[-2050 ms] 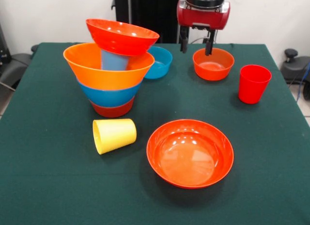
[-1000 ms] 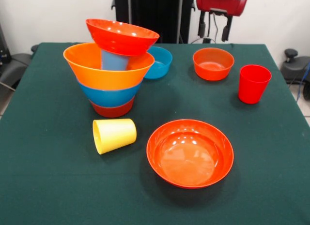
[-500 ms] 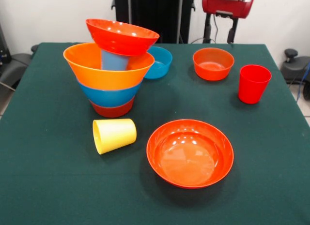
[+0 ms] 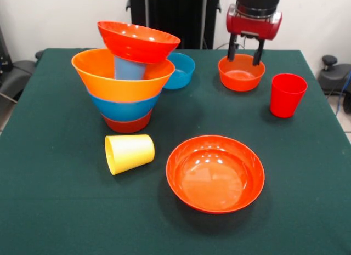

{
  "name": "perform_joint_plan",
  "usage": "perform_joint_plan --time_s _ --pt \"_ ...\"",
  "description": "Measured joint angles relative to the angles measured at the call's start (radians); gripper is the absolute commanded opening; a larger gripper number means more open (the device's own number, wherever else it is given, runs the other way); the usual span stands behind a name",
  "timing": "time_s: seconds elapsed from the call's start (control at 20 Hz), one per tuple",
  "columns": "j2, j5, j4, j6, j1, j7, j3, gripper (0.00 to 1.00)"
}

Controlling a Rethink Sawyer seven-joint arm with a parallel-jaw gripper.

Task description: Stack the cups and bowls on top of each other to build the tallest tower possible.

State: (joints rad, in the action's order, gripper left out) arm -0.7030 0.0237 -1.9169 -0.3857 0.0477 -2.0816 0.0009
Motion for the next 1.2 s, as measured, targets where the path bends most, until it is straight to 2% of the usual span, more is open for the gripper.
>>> perform_joint_plan --time_s 0.25,0.8,1.2 --pt "0.034 -0.005 0.0 0.014 -0.008 0.0 -0.014 1.0" --pt "0.038 -0.026 0.001 0.014 -0.049 0.0 -0.06 1.0" --pt "0.018 -0.065 0.0 0.014 -0.13 -0.006 -0.109 1.0"
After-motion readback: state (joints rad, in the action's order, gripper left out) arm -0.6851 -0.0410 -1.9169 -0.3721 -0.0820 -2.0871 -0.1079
